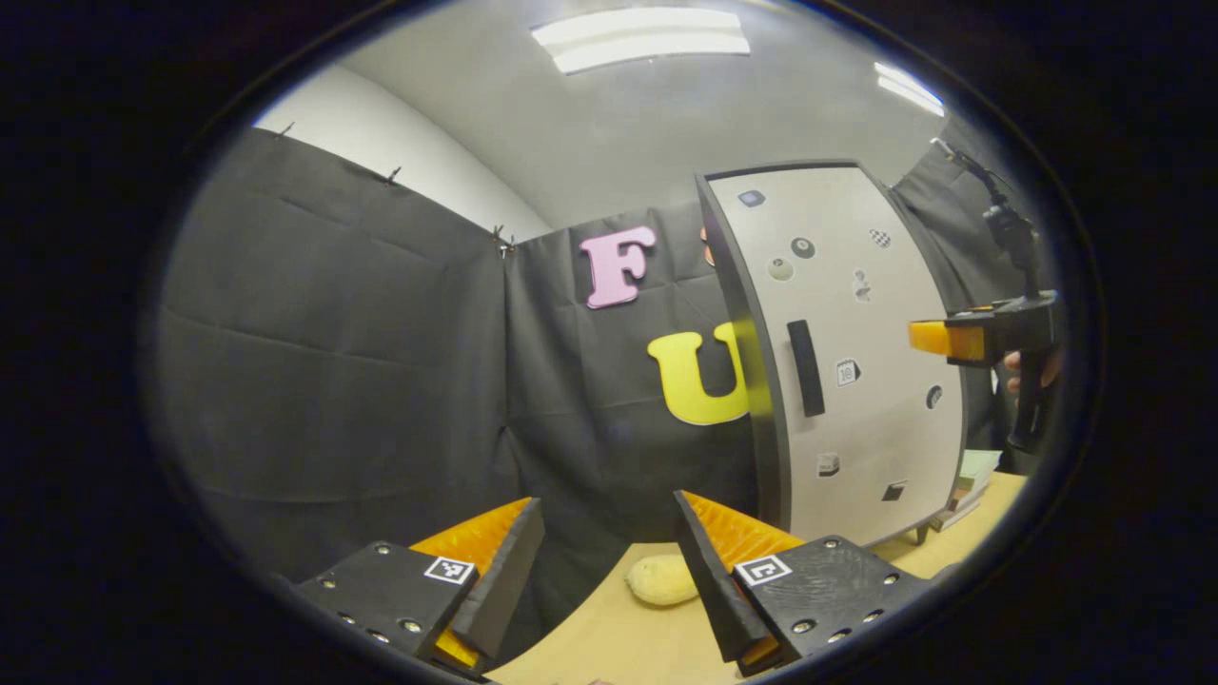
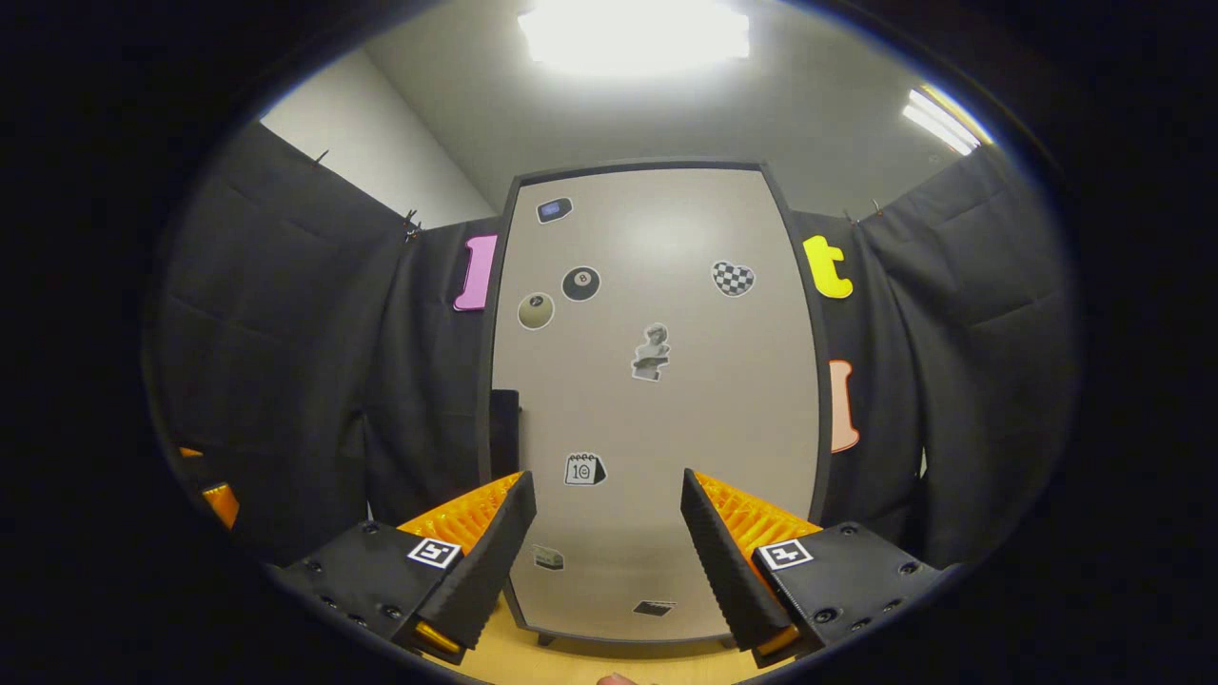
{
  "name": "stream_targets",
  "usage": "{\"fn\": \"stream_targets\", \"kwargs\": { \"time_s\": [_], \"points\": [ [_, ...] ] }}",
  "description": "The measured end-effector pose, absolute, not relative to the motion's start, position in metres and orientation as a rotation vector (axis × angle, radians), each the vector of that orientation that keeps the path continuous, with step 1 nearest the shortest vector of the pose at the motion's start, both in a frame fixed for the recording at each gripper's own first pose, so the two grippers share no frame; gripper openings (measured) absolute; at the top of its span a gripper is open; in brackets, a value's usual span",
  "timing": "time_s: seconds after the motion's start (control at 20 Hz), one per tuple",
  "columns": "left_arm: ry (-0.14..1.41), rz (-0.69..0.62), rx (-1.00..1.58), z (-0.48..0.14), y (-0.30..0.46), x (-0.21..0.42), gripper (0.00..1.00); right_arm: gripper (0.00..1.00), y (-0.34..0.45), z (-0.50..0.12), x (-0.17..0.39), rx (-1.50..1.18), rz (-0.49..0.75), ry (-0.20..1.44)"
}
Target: Open the cabinet door with the right hand, grasp the bottle in the cabinet with the left hand and place it on the coaster, then close the cabinet door with the right hand.
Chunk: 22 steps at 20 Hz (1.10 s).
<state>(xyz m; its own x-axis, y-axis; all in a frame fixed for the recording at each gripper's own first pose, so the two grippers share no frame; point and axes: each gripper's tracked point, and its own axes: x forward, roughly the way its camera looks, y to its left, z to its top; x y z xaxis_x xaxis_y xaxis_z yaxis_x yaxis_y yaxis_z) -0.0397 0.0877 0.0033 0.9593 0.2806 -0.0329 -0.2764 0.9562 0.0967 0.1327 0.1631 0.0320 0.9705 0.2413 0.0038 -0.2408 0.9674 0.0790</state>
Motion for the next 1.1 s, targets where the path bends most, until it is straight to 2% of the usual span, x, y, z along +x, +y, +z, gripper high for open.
{"fn": "stream_targets", "kwargs": {
  "time_s": [0.1,0.2,0.4,1.0,1.1],
  "points": [
    [0.049,0.312,0.093,0.002,0.097,-0.048,0.81,0.97,0.179,0.035,0.144,0.095,0.266,0.008],
    [0.058,0.334,0.094,-0.001,0.106,-0.057,0.83,0.98,0.196,0.036,0.156,0.113,0.285,0.014],
    [0.073,0.393,0.107,-0.004,0.129,-0.075,0.81,0.98,0.225,0.027,0.178,0.143,0.307,0.054],
    [0.135,0.553,0.088,-0.029,0.197,-0.117,0.81,0.95,0.283,-0.009,0.234,0.092,0.311,0.144],
    [0.132,0.571,0.089,-0.028,0.204,-0.120,0.81,0.74,0.289,-0.009,0.242,0.083,0.302,0.153]
  ]
}}
